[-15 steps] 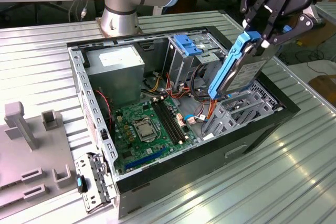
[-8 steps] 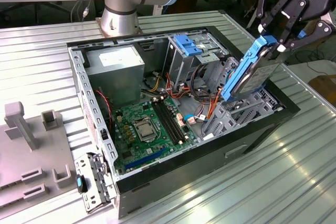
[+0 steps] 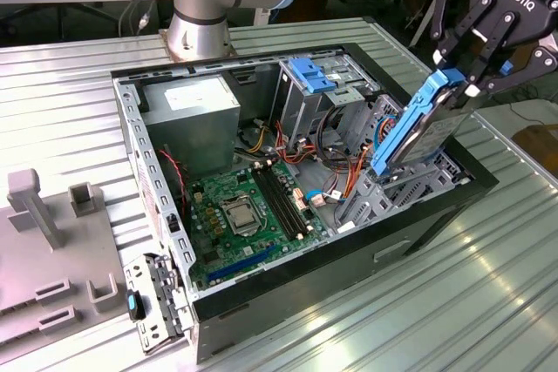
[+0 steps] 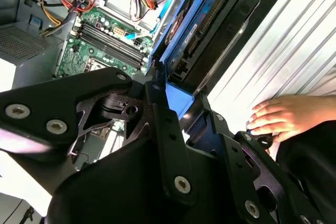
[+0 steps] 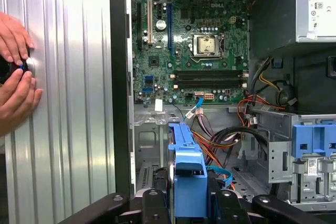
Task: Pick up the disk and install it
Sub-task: 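Insert the disk into the insertion slot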
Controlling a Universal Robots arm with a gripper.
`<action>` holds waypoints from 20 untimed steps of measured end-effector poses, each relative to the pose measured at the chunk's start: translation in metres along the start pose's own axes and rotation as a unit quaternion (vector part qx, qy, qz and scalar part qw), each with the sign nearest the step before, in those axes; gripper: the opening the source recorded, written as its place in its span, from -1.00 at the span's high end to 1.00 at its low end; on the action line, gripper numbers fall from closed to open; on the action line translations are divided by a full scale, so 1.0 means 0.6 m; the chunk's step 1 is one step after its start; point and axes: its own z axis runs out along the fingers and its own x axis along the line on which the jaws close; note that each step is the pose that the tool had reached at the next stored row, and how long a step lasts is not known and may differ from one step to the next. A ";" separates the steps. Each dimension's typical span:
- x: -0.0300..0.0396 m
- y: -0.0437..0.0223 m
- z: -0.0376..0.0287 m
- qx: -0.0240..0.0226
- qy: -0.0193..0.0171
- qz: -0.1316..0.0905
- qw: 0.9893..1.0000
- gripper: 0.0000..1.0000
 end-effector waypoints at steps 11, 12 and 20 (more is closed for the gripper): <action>0.004 -0.003 0.014 0.000 0.000 0.006 1.000 0.26; 0.004 -0.003 0.016 0.000 0.000 0.006 1.000 0.26; 0.004 -0.006 0.024 0.000 0.000 0.006 1.000 0.26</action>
